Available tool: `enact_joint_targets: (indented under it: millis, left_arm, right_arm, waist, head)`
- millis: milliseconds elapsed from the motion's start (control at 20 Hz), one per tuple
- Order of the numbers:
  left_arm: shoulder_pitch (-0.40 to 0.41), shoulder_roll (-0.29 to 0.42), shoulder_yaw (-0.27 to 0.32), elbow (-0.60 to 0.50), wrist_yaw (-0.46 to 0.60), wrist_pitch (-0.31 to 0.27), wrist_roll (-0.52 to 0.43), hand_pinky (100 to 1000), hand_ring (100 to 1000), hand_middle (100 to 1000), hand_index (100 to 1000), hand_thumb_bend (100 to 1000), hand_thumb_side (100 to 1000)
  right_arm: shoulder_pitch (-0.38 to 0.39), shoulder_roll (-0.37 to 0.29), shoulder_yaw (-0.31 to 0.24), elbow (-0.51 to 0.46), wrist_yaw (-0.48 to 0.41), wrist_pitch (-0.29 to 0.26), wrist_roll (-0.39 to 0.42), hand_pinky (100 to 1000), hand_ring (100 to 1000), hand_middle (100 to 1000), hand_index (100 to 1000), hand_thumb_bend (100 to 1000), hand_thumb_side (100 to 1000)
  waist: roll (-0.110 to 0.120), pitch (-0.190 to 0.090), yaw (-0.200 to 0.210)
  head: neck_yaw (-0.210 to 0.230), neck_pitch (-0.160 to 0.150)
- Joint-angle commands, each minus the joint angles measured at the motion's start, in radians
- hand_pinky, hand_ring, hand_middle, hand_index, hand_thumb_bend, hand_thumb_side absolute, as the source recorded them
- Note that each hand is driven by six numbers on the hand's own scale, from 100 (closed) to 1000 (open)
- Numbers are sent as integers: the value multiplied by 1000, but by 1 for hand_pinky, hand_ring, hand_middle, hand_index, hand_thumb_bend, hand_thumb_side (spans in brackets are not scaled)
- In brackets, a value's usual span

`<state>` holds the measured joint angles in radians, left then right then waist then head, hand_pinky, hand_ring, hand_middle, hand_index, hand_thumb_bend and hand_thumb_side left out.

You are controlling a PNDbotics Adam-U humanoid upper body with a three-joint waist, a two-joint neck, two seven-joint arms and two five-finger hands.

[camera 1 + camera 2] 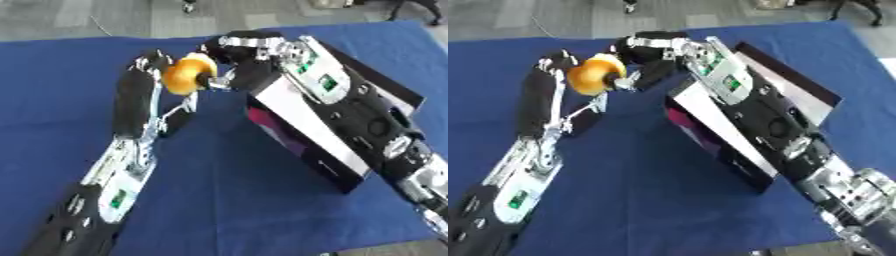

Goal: Pick up the objects with one hand, pass them to the other hand, and then place them into the box on the other side of the table.

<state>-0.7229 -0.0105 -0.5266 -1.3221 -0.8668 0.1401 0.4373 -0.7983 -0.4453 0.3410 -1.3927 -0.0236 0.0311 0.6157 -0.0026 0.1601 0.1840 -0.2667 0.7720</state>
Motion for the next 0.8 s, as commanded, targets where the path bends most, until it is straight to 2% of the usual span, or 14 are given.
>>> enact_joint_targets:
  millis: [50, 100, 150, 300, 550, 800]
  left_arm:
    - [-23, -19, -9, -7, -27, 7, -24, 797, 766, 603, 741, 572, 100]
    - [-23, -18, -10, -4, -37, 9, -34, 834, 818, 680, 811, 717, 100]
    - [-23, -18, -9, -2, -47, 11, -44, 855, 844, 713, 850, 793, 100]
    - [-23, -18, -1, -2, -74, 30, -55, 877, 864, 731, 881, 869, 114]
    - [-25, -14, 7, -15, -99, 90, -10, 893, 875, 736, 889, 910, 121]
    - [-24, -9, 7, -20, -94, 116, 29, 888, 872, 730, 886, 914, 152]
  right_arm:
    - [-14, -10, 0, -31, -20, 1, 20, 1000, 964, 578, 714, 100, 209]
    - [-14, -10, -1, -34, -22, 0, 25, 1000, 962, 575, 711, 100, 175]
    - [-14, -11, -2, -36, -25, -2, 29, 1000, 961, 574, 709, 100, 157]
    - [-12, -15, -5, -41, -29, -7, 36, 1000, 959, 571, 705, 100, 128]
    - [-7, -20, -13, -35, -27, -12, 37, 1000, 957, 568, 704, 100, 114]
    - [-7, -22, -24, -28, -34, 0, 27, 1000, 959, 569, 705, 100, 117]
  waist:
    - [-12, 1, -3]
    - [-12, 1, -3]
    - [-12, 1, -4]
    - [-11, 0, -6]
    - [-10, -2, -12]
    - [-7, -3, -17]
  head:
    - [2, -2]
    - [1, -2]
    - [1, -2]
    - [3, -2]
    - [7, -2]
    - [11, -2]
